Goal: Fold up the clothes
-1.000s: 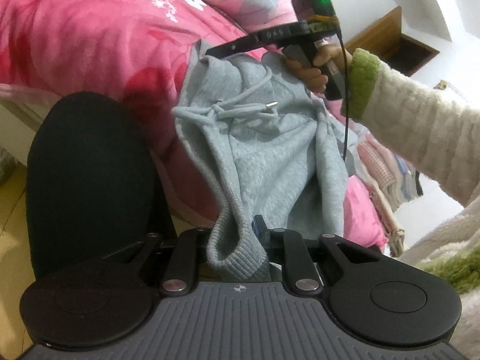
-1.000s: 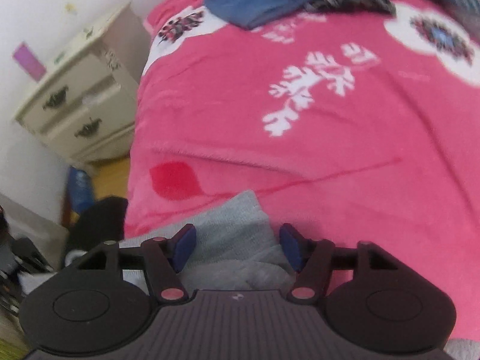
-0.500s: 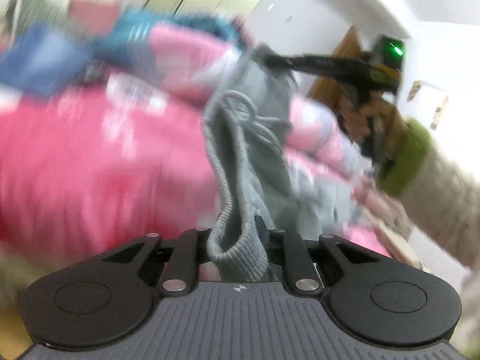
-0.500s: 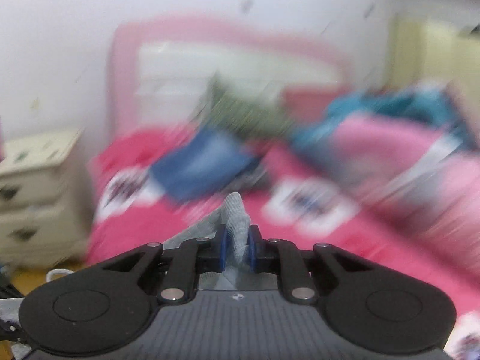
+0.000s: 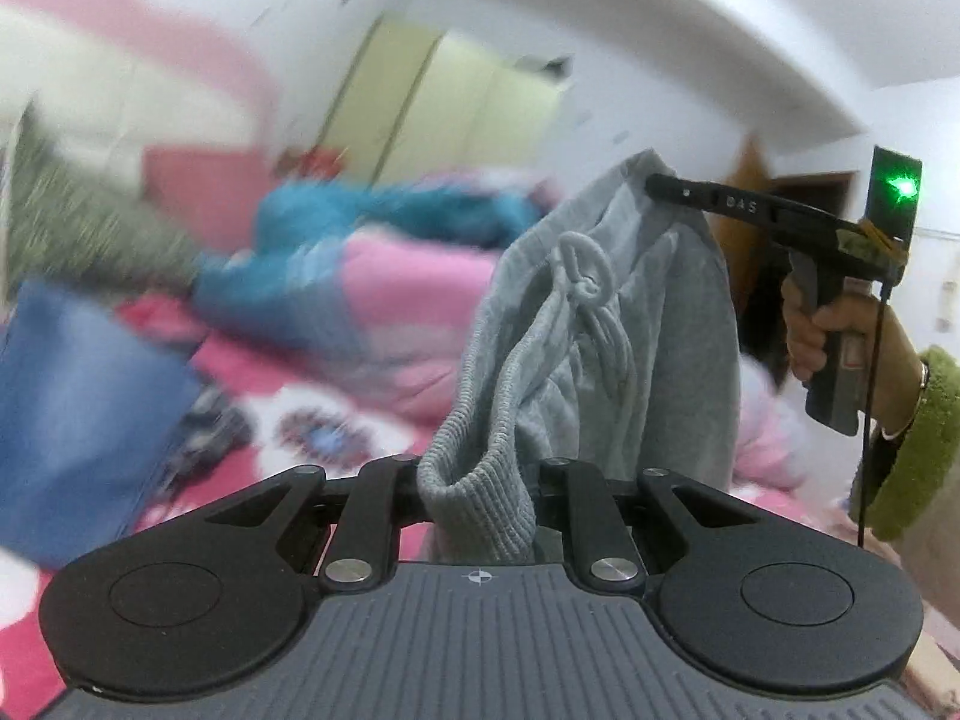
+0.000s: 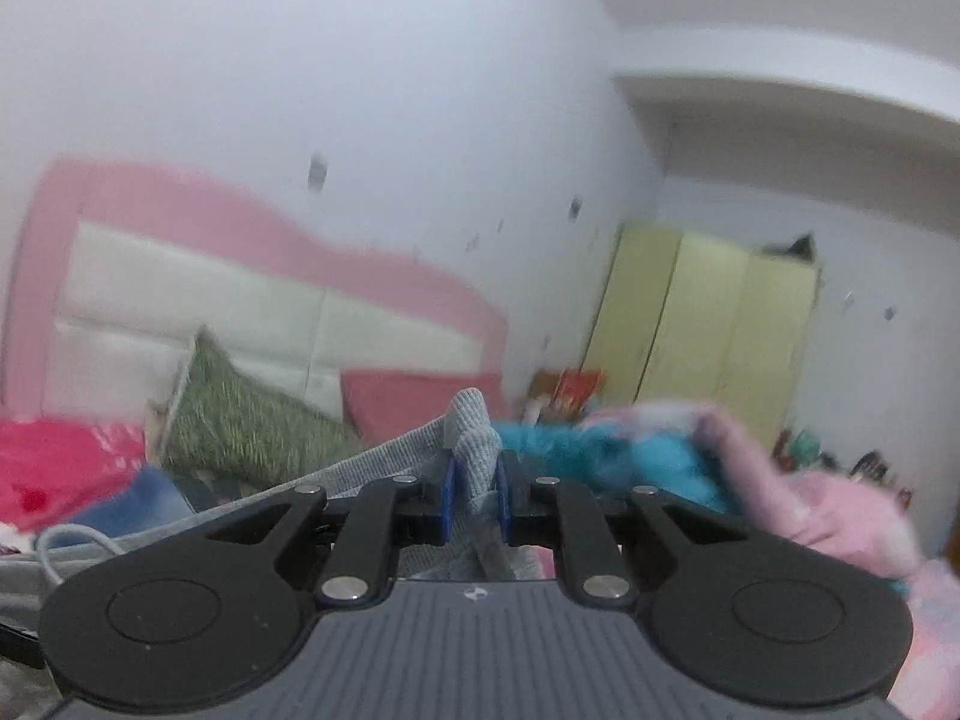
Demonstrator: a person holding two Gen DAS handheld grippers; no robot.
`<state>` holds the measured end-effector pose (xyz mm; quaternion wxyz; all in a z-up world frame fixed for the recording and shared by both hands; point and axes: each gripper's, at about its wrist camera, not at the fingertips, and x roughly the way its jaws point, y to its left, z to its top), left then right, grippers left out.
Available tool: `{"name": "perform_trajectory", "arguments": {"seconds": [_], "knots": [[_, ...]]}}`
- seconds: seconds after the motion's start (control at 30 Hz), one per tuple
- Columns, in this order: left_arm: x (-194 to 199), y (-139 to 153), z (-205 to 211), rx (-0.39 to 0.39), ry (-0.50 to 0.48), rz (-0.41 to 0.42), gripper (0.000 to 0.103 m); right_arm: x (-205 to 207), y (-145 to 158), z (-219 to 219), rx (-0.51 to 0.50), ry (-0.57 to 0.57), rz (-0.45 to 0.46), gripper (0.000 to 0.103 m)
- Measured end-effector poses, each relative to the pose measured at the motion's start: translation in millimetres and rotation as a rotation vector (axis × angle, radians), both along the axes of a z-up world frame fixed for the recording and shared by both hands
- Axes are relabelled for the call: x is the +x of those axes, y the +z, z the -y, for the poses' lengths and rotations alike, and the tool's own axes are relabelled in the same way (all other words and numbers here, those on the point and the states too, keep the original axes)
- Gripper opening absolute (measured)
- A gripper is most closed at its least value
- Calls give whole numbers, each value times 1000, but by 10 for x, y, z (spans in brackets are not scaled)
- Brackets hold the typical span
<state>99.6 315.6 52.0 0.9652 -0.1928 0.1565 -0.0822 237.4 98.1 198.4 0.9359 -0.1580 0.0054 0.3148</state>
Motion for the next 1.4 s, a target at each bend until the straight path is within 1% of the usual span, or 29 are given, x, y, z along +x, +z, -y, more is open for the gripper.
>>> {"name": "perform_trajectory", "arguments": {"seconds": [0.07,0.13,0.2,0.3,0.4,0.47,0.57,0.63,0.7,0.73,0.8,0.83,0.87,0.9,0.93,0.97,1.0,1.03,1.07,1.13,1.17,1.2,1.27,1.33,1.4], "knots": [[207,-222,-190,-21,33,-90,15,378,-298,-368,-43,2,-47,15],[392,-463,-394,-50,70,-174,15,711,-673,-740,-94,15,-95,15],[527,-687,-597,-89,102,-248,14,956,-1025,-1061,-133,34,-146,15],[557,-950,-771,-131,126,-320,14,1171,-1482,-1431,-178,65,-207,15],[523,-1156,-890,-168,128,-365,14,1298,-1882,-1711,-217,100,-266,15],[457,-1244,-953,-194,133,-387,14,1325,-2103,-1862,-236,125,-295,15],[362,-1283,-1014,-233,147,-399,14,1359,-2361,-2013,-243,155,-349,15],[306,-1305,-1022,-236,153,-398,15,1376,-2508,-2068,-266,153,-392,15],[349,-1382,-1032,-229,177,-426,21,1423,-2649,-2135,-301,138,-444,16],[352,-1414,-1058,-249,179,-433,23,1446,-2720,-2168,-319,130,-470,16],[358,-1478,-1109,-289,183,-448,27,1493,-2853,-2230,-351,115,-522,28],[360,-1508,-1133,-308,186,-455,29,1505,-2822,-2202,-334,105,-536,39],[322,-1483,-1136,-313,194,-450,36,1506,-2724,-2121,-298,102,-555,46],[283,-1458,-1139,-318,203,-444,46,1507,-2627,-2040,-263,98,-573,53],[233,-1429,-1143,-320,224,-437,51,1508,-2524,-1952,-226,94,-591,60],[182,-1400,-1147,-321,244,-429,60,1504,-2370,-1796,-180,91,-609,63],[135,-1355,-1144,-321,278,-419,64,1500,-2214,-1635,-134,87,-626,67],[72,-1294,-1132,-308,318,-404,64,1489,-2042,-1435,-93,83,-643,69],[1,-1227,-1097,-288,338,-381,65,1475,-1871,-1230,-52,79,-660,69],[-141,-1092,-1027,-248,378,-337,68,1379,-1524,-695,41,66,-690,72],[-194,-1019,-965,-226,379,-311,68,1283,-1376,-386,79,59,-698,73],[-243,-931,-864,-193,365,-283,70,1187,-1233,-82,116,52,-705,75],[-248,-780,-637,-127,304,-252,72,956,-1074,456,148,20,-699,76],[-213,-646,-333,-71,203,-220,74,675,-925,1025,174,-25,-688,76],[-103,-582,7,-32,84,-216,78,381,-859,1592,208,-94,-688,76]]}}
